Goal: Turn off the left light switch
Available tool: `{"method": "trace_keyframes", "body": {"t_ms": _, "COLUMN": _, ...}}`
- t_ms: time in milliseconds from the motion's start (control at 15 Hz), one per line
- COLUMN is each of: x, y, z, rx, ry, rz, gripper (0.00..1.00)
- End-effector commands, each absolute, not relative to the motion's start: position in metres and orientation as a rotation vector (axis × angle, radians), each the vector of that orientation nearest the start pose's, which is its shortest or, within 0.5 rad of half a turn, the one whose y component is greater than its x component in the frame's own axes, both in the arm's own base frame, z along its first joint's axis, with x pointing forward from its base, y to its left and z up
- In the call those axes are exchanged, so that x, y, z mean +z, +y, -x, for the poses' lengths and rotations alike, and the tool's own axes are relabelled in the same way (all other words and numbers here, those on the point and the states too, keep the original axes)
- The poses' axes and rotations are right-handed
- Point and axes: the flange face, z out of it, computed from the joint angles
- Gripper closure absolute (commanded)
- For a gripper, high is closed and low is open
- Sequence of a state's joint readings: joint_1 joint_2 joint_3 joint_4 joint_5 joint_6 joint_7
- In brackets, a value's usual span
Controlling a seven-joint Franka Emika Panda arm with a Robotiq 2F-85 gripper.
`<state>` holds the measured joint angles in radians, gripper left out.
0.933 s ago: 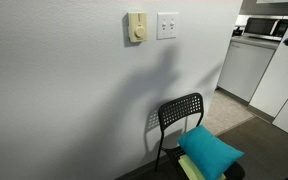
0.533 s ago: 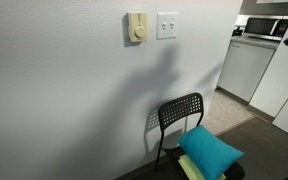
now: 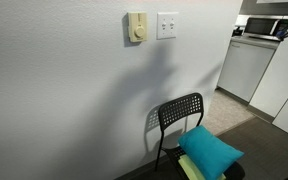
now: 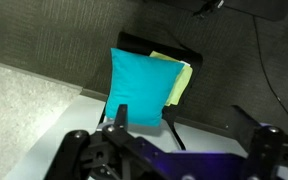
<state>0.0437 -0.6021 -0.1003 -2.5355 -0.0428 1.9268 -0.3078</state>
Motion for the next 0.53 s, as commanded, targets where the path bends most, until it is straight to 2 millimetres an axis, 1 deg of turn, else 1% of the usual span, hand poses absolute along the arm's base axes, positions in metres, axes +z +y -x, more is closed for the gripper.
{"method": "trace_keyframes", "body": {"t_ms": 0, "x": 0.491, "y": 0.007, "z": -0.394, "rx": -0.066, "ry": -0.714, "rz": 3.123, "gripper": 0.0}}
{"method": "trace_keyframes", "body": {"t_ms": 200, "x": 0.508, "y": 0.039, "z": -0.419, "rx": -0.163, "ry": -0.966, "rz": 3.114, "gripper": 0.0}}
{"method": "trace_keyframes", "body": {"t_ms": 400, "x": 0.519, "y": 0.058, "z": -0.444, "rx": -0.244, "ry": -1.152, "rz": 3.077, "gripper": 0.0}}
{"method": "trace_keyframes", "body": {"t_ms": 467, "x": 0.522, "y": 0.063, "z": -0.451, "rx": -0.277, "ry": -1.245, "rz": 3.043, "gripper": 0.0}}
